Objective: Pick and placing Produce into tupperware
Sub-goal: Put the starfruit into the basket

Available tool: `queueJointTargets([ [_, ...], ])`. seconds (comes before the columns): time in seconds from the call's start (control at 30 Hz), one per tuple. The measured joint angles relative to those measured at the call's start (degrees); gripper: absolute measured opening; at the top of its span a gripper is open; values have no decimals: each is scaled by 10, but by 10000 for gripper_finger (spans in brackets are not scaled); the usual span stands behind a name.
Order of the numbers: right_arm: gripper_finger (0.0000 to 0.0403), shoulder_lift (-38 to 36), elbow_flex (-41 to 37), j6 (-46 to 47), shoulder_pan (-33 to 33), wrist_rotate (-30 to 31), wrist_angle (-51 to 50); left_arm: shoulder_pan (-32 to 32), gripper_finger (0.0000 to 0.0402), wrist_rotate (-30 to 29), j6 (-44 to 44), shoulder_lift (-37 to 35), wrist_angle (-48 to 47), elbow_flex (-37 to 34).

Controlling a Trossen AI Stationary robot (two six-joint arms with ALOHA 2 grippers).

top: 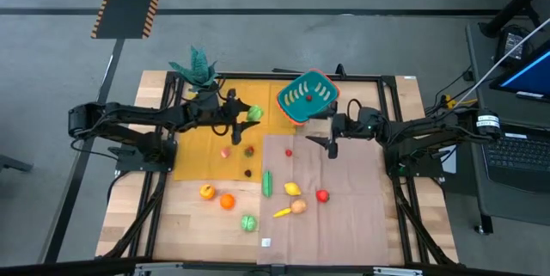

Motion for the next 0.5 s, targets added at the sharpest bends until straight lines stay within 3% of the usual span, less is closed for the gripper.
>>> queueJointTargets([
  [0.3, 348, 10, 25, -2, 7, 0, 1, -17, 205, 31, 1, 58, 125, -1],
  [0.5, 347, 72, 62, -1, 7, 0, 1, -22, 198, 31, 5, 120, 225, -1],
])
